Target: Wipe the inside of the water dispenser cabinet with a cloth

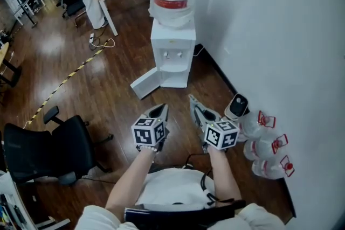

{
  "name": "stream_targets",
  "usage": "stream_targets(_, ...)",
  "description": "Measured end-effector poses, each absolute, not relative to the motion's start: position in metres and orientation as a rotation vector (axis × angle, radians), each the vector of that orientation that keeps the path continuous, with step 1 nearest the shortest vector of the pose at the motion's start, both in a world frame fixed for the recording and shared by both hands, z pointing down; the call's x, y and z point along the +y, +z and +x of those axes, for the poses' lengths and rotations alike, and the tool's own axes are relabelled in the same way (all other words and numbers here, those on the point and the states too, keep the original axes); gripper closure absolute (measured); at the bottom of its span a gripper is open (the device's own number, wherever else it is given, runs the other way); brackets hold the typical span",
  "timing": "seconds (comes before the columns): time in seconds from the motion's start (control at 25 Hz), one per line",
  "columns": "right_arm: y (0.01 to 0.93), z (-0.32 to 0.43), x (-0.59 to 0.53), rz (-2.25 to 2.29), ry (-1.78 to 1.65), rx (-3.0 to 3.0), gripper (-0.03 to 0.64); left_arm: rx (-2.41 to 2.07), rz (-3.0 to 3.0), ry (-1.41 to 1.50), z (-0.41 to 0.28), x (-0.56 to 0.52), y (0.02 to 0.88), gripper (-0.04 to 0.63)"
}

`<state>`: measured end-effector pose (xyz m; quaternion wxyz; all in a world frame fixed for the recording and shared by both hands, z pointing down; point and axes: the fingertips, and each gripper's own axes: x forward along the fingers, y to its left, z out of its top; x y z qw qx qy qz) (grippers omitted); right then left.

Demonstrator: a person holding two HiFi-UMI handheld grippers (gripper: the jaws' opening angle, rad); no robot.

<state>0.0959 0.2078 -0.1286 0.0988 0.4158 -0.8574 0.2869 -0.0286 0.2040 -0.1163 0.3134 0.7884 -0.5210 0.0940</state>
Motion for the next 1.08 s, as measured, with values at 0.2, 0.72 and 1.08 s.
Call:
stream_targets(0.2, -0.133, 0.056, 0.206, 1.201, 0.795, -2.521, 0.594, -1.372, 2.084, 0.231, -0.061, 0.209, -0.118, 0.597)
stream_targets(0.72, -0.139, 0.011, 0.214, 1.234, 0.750, -2.486, 0.593, -1.332, 2.076, 0.185, -0.114, 0.208, -0.112, 0.597)
stream_targets(1.08, -0.135, 0.013, 0.217, 1.250, 0.771, -2.460, 0.592, -1.306, 2.071, 0.174, -0.115, 0.209, -0.110, 0.597)
